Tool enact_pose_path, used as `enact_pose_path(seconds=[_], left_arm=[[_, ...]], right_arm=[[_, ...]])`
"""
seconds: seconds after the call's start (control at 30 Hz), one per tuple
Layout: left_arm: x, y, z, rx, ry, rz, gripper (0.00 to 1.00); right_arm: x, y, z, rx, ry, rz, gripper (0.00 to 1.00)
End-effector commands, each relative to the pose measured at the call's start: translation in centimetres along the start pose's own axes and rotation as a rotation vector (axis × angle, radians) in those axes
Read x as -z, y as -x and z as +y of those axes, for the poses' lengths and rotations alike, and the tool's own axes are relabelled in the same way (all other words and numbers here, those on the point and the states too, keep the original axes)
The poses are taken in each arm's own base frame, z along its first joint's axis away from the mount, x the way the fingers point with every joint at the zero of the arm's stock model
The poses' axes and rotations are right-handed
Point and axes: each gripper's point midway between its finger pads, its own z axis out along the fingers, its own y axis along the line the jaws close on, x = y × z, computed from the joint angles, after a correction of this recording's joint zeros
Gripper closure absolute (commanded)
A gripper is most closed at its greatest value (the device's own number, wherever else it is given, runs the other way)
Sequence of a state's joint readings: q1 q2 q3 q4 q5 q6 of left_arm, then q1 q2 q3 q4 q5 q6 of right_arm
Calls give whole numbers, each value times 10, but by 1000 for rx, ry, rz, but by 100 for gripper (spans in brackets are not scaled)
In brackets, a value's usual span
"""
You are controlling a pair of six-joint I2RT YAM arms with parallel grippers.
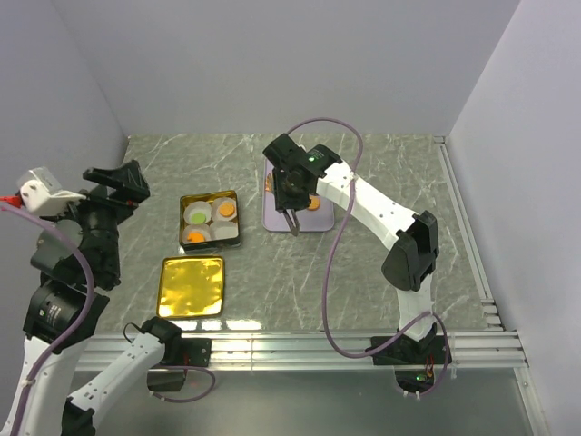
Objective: Pack the cookies
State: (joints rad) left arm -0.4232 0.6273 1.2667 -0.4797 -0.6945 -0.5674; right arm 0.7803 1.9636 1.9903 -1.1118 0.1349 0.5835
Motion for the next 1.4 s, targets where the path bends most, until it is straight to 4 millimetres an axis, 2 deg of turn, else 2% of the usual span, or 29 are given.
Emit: enact_pose_path(seconds=[0.0,0.27,0.43,0.93,1.13,1.37], left_arm=[[11,-35,31,-49,82,112,0],[29,-90,40,-152,-41,274,1],[33,-105,54,-165,6,322,1],[29,-114,67,-193,80,341,1],[29,-116,68,-207,75,345,0],[32,-118,71,-210,84,354,1]], right_arm=[[38,20,13,19,86,-94,71],[52,8,47,97,206,-70,71],[62,-1,71,166,275,-49,71],[59,-40,100,295,385,63,72],[42,-73,106,350,349,155,72],[19,-85,111,354,333,199,72]])
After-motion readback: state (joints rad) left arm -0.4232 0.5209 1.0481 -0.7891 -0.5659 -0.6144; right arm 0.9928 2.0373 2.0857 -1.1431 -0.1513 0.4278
